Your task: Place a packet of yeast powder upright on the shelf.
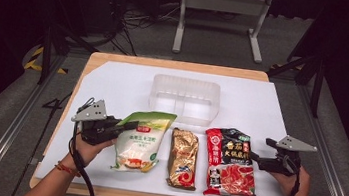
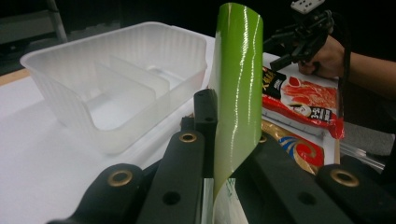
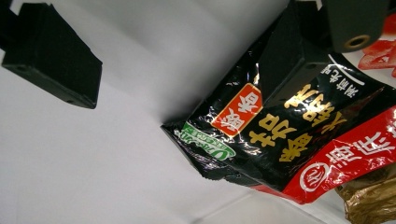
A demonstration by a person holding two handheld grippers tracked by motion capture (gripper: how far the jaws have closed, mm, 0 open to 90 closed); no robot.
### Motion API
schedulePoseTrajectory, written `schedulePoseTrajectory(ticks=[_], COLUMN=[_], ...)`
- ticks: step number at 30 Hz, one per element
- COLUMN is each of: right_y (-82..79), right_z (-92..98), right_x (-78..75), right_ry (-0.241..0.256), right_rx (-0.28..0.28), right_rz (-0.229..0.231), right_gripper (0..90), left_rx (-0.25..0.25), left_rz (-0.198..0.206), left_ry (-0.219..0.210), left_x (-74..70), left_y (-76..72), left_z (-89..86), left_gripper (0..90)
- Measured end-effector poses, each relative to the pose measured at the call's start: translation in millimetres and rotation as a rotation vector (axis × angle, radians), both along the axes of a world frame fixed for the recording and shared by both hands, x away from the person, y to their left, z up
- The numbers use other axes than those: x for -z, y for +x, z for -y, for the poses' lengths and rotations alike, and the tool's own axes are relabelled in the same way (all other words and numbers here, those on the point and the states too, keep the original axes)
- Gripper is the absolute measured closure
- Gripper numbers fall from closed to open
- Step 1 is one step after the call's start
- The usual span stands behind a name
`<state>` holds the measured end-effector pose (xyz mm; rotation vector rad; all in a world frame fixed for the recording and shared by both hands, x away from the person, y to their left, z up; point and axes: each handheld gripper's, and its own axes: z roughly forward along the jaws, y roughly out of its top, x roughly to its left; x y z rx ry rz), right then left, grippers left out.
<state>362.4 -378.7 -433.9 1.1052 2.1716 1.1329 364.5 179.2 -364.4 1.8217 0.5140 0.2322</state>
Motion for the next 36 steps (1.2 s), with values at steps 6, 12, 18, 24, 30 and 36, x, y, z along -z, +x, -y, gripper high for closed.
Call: schedulePoseTrajectory(ticks=[6,12,18,24,30,36], right_y=[0.1,0.3,-0.1,0.1,0.2,0.4], right_z=[0.3,0.4,0.6,0.7,0.7,1.1], right_x=[0.1,0.1,0.0,0.2,0.3,0.2], right_ry=[0.002,0.003,0.005,0.002,0.005,0.006], right_rx=[0.003,0.003,0.004,0.0,0.002,0.001], right_rz=[-0.001,-0.002,-0.004,-0.005,-0.006,-0.005], right_gripper=[14.2,14.1,14.1,14.1,14.0,13.9], left_rx=[-0.026,-0.063,-0.104,-0.131,-0.167,-0.2], left_rz=[0.002,0.008,0.022,0.044,0.039,0.055], left_ry=[-0.021,-0.067,-0.122,-0.158,-0.207,-0.207], left_x=[-7.4,-14.0,-24.5,-35.5,-45.9,-52.0], left_y=[3.1,6.4,8.2,12.1,23.3,40.7], left_z=[-2.2,-7.4,-4.2,9.7,18.6,33.5], left_gripper=[90.0,90.0,90.0,90.0,90.0,90.0])
